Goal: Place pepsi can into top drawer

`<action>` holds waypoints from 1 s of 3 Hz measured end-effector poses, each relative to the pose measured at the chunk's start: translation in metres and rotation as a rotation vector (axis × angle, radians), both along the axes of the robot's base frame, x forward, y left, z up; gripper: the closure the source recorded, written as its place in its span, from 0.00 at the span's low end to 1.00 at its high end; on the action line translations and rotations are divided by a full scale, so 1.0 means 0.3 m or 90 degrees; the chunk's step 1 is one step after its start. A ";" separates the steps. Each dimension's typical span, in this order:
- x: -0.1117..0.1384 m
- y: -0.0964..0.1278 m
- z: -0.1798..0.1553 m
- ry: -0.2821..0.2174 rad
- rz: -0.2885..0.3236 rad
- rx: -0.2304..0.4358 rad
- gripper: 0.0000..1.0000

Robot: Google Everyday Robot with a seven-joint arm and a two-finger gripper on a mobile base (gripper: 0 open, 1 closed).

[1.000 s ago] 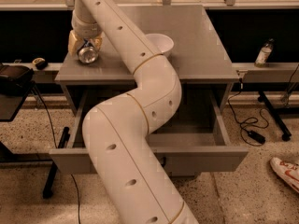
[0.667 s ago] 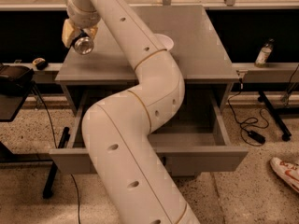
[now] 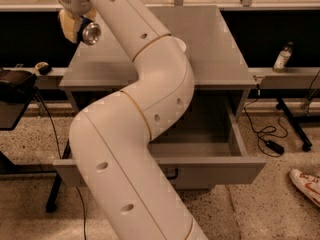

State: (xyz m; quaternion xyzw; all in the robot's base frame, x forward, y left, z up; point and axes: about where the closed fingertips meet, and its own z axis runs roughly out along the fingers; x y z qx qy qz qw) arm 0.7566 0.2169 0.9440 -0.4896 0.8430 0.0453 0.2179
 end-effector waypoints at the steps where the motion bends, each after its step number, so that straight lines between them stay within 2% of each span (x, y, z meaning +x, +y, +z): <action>1: -0.011 -0.014 -0.100 -0.002 0.076 -0.146 1.00; 2: -0.067 -0.135 -0.007 -0.024 0.145 -0.237 1.00; 3: -0.091 -0.223 0.097 -0.063 0.156 -0.251 1.00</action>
Offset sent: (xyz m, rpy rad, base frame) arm -0.2502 -0.2038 -0.1236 -0.7971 0.3199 0.3633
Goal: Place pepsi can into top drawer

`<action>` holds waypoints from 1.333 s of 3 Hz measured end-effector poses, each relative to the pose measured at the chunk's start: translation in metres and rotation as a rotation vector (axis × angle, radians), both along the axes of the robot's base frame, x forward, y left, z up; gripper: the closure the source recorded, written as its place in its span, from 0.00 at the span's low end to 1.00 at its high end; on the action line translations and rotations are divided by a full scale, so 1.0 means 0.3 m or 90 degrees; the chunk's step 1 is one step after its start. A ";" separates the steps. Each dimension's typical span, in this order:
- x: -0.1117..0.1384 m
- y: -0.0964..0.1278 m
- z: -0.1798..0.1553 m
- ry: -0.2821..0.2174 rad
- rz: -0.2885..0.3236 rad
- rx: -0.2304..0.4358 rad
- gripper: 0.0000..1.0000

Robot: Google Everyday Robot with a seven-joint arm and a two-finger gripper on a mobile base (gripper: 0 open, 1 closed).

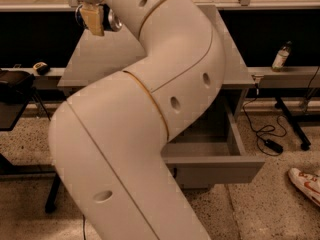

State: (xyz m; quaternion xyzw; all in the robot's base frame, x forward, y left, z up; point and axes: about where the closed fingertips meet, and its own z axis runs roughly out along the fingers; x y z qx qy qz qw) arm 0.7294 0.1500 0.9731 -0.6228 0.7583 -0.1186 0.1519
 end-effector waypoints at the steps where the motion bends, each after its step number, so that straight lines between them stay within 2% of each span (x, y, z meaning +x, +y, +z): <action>1: 0.037 -0.018 -0.051 0.005 0.010 0.062 1.00; 2: 0.032 -0.144 -0.036 -0.006 -0.001 0.163 1.00; 3: -0.097 -0.293 0.127 -0.068 0.029 0.279 1.00; 4: -0.304 -0.297 0.117 -0.052 0.107 0.324 1.00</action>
Offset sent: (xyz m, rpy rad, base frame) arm -0.0966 -0.1147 -0.0884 0.5544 0.0219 0.0372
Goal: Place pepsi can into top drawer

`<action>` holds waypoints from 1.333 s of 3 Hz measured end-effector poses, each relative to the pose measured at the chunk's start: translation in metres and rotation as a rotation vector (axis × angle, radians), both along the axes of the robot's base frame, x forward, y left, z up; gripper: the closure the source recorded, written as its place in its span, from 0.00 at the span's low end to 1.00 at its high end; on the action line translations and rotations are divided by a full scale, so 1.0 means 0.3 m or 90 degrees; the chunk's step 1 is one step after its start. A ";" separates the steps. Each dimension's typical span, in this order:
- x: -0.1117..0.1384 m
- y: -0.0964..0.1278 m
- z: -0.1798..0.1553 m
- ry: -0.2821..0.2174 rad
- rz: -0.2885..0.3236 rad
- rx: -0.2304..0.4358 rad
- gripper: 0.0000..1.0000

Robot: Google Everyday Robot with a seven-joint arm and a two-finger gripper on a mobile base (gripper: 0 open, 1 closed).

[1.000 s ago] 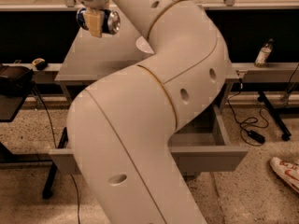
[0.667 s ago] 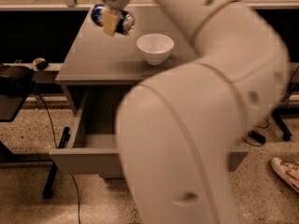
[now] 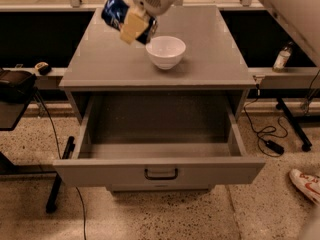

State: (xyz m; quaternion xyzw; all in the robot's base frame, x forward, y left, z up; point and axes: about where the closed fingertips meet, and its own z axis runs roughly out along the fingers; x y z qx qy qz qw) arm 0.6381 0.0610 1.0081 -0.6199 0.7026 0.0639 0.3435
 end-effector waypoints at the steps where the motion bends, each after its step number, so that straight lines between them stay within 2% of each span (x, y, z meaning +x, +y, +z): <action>1: -0.061 0.004 -0.127 0.041 0.021 -0.023 1.00; 2: -0.071 0.035 -0.186 0.068 0.049 -0.031 1.00; 3: -0.182 0.100 -0.303 0.102 0.130 0.001 1.00; 4: -0.419 0.092 -0.529 0.187 0.231 -0.017 1.00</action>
Offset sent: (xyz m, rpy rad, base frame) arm -0.0291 0.0240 -0.0887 -0.0733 0.1867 0.1612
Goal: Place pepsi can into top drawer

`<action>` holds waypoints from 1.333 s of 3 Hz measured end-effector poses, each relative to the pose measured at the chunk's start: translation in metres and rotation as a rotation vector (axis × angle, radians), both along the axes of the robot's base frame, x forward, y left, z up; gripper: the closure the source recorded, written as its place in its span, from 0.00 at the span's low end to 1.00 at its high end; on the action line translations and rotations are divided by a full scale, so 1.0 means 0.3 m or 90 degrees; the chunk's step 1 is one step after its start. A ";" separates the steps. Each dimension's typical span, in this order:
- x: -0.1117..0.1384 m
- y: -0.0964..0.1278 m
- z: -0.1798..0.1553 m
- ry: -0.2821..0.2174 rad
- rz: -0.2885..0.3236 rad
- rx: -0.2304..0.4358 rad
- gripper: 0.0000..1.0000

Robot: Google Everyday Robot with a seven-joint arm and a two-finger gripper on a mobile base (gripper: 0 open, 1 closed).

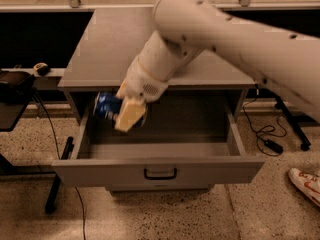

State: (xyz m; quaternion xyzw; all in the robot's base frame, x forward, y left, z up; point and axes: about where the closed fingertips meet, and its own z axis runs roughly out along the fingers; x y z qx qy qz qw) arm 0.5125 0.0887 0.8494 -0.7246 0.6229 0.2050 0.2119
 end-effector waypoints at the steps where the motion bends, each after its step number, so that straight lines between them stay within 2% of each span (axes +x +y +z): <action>1: -0.100 -0.027 -0.136 0.046 0.028 -0.035 1.00; 2: -0.102 -0.010 -0.131 0.061 0.056 -0.044 1.00; 3: -0.033 -0.070 -0.258 0.080 0.043 -0.088 1.00; 4: 0.048 -0.167 -0.469 0.080 0.012 -0.141 1.00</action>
Offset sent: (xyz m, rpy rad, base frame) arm -0.0301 -0.0001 -0.0333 -0.0875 0.1343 0.1451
